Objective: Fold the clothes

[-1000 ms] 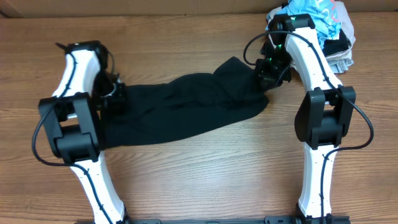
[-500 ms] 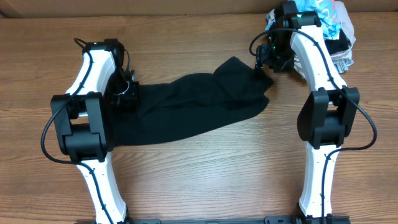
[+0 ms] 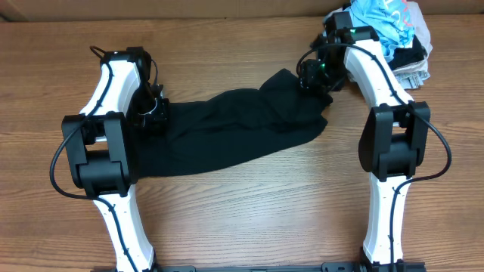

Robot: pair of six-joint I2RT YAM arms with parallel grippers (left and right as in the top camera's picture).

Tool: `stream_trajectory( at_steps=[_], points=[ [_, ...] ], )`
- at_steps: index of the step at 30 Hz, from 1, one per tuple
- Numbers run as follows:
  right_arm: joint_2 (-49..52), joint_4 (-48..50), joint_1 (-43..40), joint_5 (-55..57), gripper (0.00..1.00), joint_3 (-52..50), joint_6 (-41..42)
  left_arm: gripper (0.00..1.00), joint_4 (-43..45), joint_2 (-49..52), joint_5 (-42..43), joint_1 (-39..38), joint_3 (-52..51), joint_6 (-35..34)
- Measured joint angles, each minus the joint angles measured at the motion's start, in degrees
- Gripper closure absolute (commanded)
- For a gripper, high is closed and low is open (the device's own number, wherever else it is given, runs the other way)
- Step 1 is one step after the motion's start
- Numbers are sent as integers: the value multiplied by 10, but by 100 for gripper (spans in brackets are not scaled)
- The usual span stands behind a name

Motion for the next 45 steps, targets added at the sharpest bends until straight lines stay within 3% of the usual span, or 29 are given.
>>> stream_trajectory(
  at_steps=[16, 19, 23, 25, 34, 40, 45],
  points=[
    [0, 24, 44, -23, 51, 0, -73, 96, 36, 0, 0, 0, 0, 0],
    [0, 31, 63, -4, 62, 0, -72, 96, 45, 0, 0, 0, 0, 0],
    [0, 39, 68, 21, 90, -1, -59, 96, 64, 0, -2, 0, 0, 0],
    [0, 49, 65, 31, 96, -1, -48, 96, 76, 0, -2, 0, 0, 0],
    [2, 56, 43, 22, 96, 55, -22, 96, 71, 0, -17, 10, 28, 0],
    [2, 54, 39, -9, 96, 186, -18, 96, 25, -2, -30, 31, 171, 0],
    [2, 68, 40, -24, 96, 216, -18, 96, 7, -7, -43, 39, 281, 0]
  ],
)
